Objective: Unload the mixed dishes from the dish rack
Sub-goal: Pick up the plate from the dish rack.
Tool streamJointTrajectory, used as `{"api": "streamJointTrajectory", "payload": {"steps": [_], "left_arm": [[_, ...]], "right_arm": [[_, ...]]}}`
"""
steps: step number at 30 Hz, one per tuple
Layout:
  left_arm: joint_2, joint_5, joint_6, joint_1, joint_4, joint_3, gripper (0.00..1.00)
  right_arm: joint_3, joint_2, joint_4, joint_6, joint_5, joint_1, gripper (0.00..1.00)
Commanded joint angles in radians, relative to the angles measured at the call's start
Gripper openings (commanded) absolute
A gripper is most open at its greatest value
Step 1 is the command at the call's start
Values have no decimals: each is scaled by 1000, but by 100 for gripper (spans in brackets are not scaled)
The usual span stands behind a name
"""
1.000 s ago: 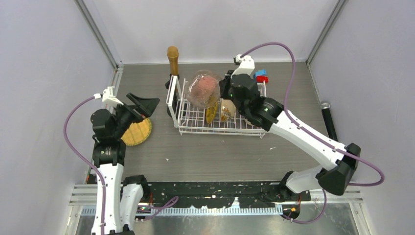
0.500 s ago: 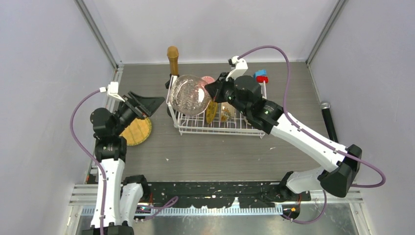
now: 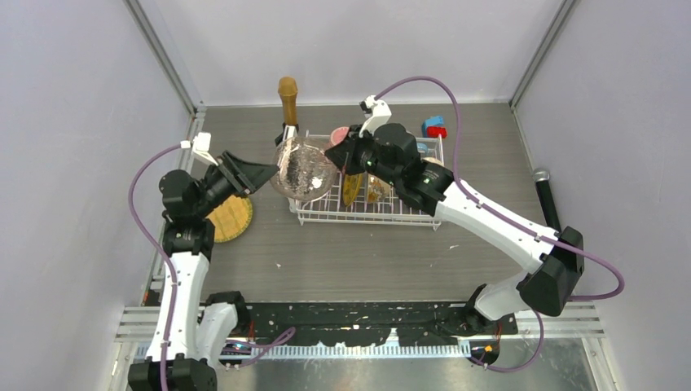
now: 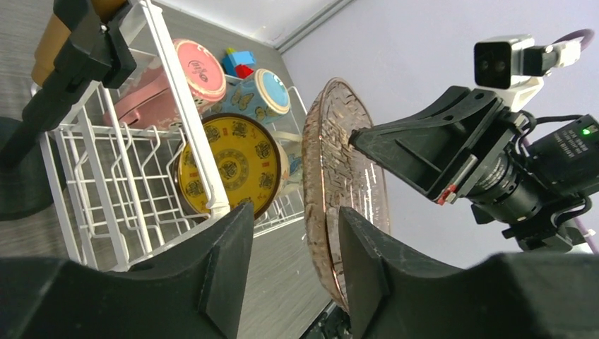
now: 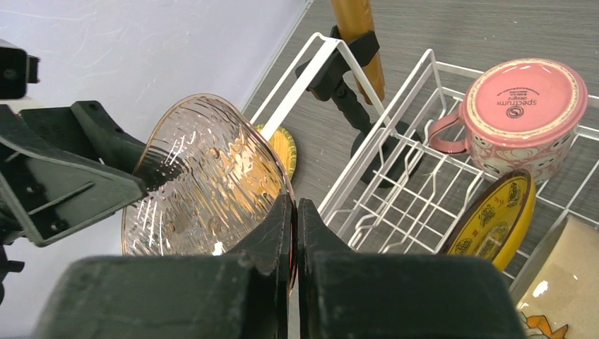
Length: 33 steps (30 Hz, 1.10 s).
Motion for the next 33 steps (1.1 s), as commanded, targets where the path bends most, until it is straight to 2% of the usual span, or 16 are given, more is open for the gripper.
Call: {"api": "streamJointTrajectory", "payload": {"steps": [1,6,7,8,9,11,13,14,15,16,17,18,20,22,26,33], "left_arm": [[20,18,34,-28,1,43,45],[37,15,52,-59,-5,64,23],[38,13,53,-64,-7,66,16],[38,8,54,-67,-5,66,4],[38,3,55,-69,-7,67,0],[36,-24,60,-69,-19,65,0],[28,-73,70,-69,-49,66,0],[23,-111,80,-69,-66,68,0],[17,-139,88,-69,-91,70,0],[9,-167,96,-69,-116,73,0],[1,-193,101,-69,-135,77,0],[-7,-217,105,-69,-150,79,0],[-24,-263,112,-69,-176,82,0],[-45,-308,122,-69,-202,85,0],[-101,-406,141,-69,-254,98,0],[-221,-897,141,-69,-502,139,0]], "right_arm": [[50,-6,80,3,-31,6,1],[49,-4,87,-8,-47,6,1],[49,-3,87,-13,-52,6,0],[49,-1,87,-17,-56,6,0],[47,0,90,-24,-65,7,0],[41,2,90,-36,-68,6,0],[33,-1,91,-44,-69,6,15],[22,-6,93,-47,-68,6,28],[17,-10,99,-50,-61,6,35],[4,-22,102,-51,-51,7,49],[-4,-29,107,-57,-25,6,55],[-18,-47,110,-60,-7,6,69],[-50,-80,118,-63,60,6,83],[-85,-112,138,-70,147,6,91],[-117,-160,136,-88,262,6,92],[-108,-168,47,-67,425,6,99]]}}
